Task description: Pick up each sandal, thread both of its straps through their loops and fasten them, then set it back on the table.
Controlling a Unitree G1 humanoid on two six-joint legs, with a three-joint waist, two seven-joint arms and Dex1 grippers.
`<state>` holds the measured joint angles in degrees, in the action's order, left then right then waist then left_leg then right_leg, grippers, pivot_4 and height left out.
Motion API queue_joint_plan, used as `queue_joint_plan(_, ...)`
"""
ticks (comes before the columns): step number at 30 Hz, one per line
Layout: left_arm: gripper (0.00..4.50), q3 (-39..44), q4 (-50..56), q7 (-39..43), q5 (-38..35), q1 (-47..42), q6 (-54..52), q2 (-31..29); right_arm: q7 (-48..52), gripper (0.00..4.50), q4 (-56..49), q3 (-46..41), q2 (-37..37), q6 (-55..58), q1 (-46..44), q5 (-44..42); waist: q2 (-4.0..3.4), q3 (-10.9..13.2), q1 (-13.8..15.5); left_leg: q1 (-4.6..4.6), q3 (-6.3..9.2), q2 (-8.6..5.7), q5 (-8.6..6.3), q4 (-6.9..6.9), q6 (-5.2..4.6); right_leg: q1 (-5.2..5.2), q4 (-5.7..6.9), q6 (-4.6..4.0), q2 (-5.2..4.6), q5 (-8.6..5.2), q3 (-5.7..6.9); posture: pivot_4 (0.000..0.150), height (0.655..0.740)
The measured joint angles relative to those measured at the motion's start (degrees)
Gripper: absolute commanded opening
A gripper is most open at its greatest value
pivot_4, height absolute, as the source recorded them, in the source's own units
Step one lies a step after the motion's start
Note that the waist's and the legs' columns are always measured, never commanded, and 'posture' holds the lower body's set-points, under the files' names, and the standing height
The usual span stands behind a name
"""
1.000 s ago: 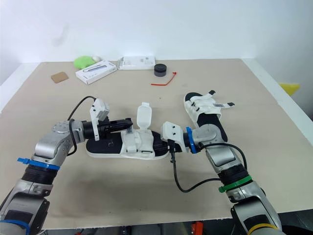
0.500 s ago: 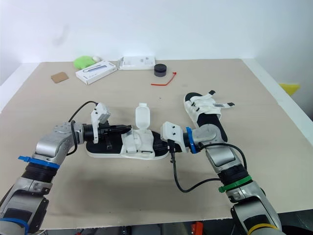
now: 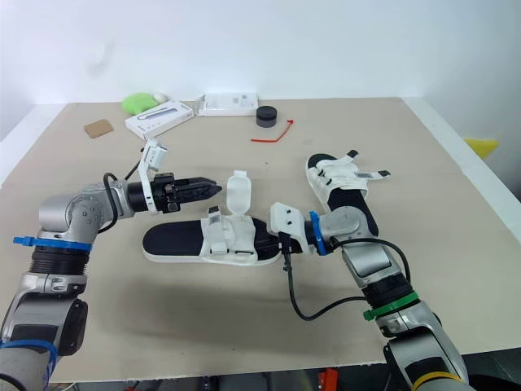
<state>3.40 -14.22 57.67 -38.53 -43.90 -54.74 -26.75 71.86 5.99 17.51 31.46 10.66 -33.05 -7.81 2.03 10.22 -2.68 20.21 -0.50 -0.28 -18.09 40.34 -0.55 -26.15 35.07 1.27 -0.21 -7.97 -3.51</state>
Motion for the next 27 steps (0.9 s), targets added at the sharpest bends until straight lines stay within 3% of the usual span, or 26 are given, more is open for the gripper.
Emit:
queue_joint_plan(1, 4.44, -0.1, -1.1, -0.3, -0.1, -0.4, -0.9, 0.5, 0.0, 0.0, 0.0, 0.0, 0.0, 0.0, -0.1, 0.1, 0.0, 0.0, 0.0, 0.0, 0.0, -0.03, 0.0, 0.0, 0.0, 0.0, 0.0, 0.0, 0.0, 0.0, 0.0, 0.15, 0.74)
queue_joint_plan(10, 4.44, -0.6, -15.2, -4.1, 0.6, -8.7, -5.9, 4.9, -0.1, 0.0, 0.1, 0.0, -0.3, -0.1, -0.1, 0.2, 0.0, 0.0, 0.0, 0.01, 0.0, -0.07, 0.0, 0.0, 0.0, -0.01, 0.0, -0.03, 0.04, 0.02, -0.01, 0.15, 0.74)
queue_joint_plan(17, 4.44, 5.2, -32.9, -8.8, 0.7, -18.7, -6.7, 10.2, -0.5, 0.0, 0.1, 0.0, -0.3, -0.3, 0.0, 0.2, 0.02, 0.0, 0.0, 0.02, -0.01, -0.13, 0.0, 0.0, 0.0, 0.0, -0.02, -0.02, 0.01, 0.05, -0.03, 0.15, 0.74)
queue_joint_plan(27, 4.44, 11.0, -41.6, -12.9, 0.7, -22.9, -7.6, 12.7, -0.8, 0.0, 0.1, 0.1, -0.2, -0.6, 0.1, 0.2, 0.02, 0.0, -0.1, 0.02, -0.03, -0.13, 0.0, 0.0, 0.01, -0.02, -0.01, 0.01, 0.0, 0.07, -0.08, 0.15, 0.74)
